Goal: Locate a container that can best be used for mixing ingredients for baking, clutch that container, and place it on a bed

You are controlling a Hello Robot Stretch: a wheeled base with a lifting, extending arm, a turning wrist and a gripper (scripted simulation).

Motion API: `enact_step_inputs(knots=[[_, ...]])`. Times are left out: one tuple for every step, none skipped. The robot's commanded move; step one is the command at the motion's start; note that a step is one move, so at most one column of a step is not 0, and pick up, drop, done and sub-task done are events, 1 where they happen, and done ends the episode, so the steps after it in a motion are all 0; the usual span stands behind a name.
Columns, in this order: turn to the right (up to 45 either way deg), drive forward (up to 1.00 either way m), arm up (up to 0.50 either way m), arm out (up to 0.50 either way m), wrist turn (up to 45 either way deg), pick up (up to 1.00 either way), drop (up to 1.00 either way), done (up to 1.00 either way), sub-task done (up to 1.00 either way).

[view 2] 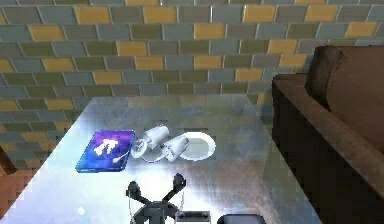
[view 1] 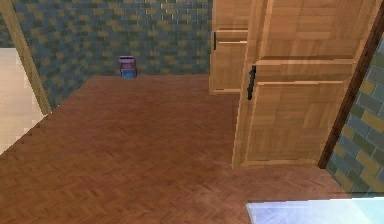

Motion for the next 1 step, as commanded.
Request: enact_step_inputs(knots=[[0.0,0.0,-0.3,0.0,0.0,0.0,0.0,0.0,0.0]])
